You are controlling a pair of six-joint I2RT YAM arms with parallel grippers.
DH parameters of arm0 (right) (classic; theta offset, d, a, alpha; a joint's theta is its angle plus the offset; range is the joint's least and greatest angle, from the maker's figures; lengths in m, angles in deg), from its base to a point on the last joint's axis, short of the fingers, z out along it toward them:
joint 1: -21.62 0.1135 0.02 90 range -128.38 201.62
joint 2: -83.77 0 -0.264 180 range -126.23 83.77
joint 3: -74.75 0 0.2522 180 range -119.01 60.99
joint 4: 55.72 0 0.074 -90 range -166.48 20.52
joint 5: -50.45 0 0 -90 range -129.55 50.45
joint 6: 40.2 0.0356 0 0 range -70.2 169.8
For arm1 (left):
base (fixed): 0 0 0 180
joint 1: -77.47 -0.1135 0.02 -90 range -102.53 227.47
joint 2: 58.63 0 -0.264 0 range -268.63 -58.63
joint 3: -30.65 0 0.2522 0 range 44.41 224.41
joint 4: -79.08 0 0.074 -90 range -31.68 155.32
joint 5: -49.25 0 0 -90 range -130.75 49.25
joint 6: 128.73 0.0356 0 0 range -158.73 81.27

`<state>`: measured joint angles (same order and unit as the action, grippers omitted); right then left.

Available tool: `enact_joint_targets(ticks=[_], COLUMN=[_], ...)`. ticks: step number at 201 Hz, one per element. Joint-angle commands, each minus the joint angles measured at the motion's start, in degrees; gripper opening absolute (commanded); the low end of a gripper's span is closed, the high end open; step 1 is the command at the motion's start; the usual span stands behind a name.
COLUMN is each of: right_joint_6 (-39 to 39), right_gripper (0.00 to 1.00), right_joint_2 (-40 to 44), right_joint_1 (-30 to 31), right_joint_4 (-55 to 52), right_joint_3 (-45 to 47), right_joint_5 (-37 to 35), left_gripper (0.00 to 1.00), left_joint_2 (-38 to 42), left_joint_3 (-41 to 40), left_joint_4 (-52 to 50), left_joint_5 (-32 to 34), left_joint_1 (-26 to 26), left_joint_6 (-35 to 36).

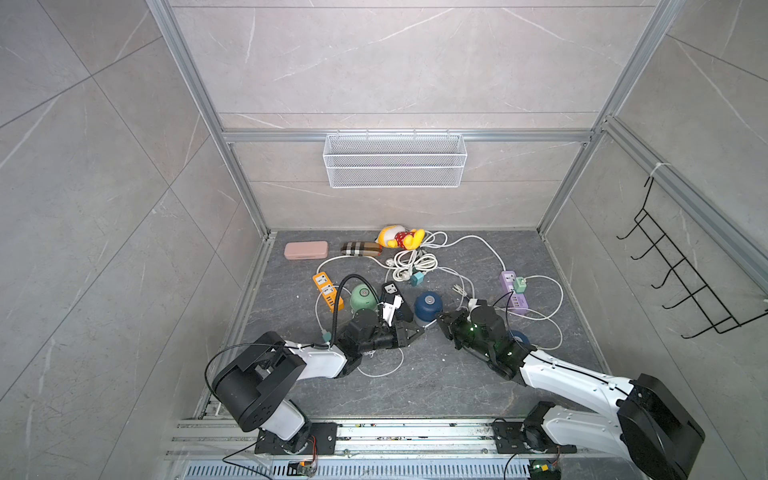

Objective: Charge the cordless meat grinders
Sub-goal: Pick up the charging cable from the center of the board.

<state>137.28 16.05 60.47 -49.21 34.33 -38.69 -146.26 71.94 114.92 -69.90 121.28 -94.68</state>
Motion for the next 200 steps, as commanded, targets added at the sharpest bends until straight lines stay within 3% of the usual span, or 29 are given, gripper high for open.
enact_joint_targets(ticks=[1,20,34,55,66,82,98,115,131,147,164,200], right_joint_6=[0.32,-0.56,-2.58,-8.57,-14.90,-27.89,-39.94,-48.78,-49.53,-48.50,-49.59,-53.55], right_gripper=[0.00,0.00,0.00,0.56,0.73,0.85,0.89,0.89,0.91,0.99,0.99,0.99], right_joint_2=[1.26,1.55,2.10,5.47,8.86,12.99,13.31,11.76,9.36,7.26,6.19,7.15], right_joint_1=[-0.40,-0.45,-0.76,-1.38,-1.58,-1.59,-1.50,-1.41,-1.32,-1.11,-0.60,0.16], right_joint_4=[1.45,1.41,1.09,-4.53,-12.58,-31.41,-45.90,-54.45,-60.49,-64.20,-66.89,-71.03], right_joint_3=[1.42,2.12,2.50,2.30,0.30,-7.44,-15.33,-20.99,-24.88,-28.22,-32.07,-36.77], right_joint_5=[-0.44,0.46,1.77,3.41,3.02,-0.62,-3.80,-5.20,-8.68,-9.82,-11.22,-25.31], left_gripper=[0.10,0.00,0.00,0.00,0.00,0.00,0.00,0.00,0.00,0.00,0.00,0.00], left_joint_2=[0.62,0.79,0.97,1.86,2.84,5.08,6.89,8.79,10.34,11.22,11.86,12.13], left_joint_3=[1.91,2.55,3.75,6.56,8.35,11.80,16.09,19.64,22.70,24.27,24.20,23.65], left_joint_4=[1.37,0.15,-2.06,-8.39,-14.00,-26.74,-39.95,-50.85,-59.92,-64.90,-65.89,-65.94], left_joint_5=[-0.91,-0.90,-1.80,-5.02,-7.64,-10.75,-14.79,-17.58,-17.67,-17.81,-18.36,-19.87], left_joint_1=[0.22,0.13,0.09,-0.25,-0.63,-1.23,-2.03,-2.57,-3.17,-4.22,-5.45,-6.43], left_joint_6=[0.29,0.04,0.52,2.06,3.98,8.62,13.98,19.43,24.96,28.04,28.76,29.04])
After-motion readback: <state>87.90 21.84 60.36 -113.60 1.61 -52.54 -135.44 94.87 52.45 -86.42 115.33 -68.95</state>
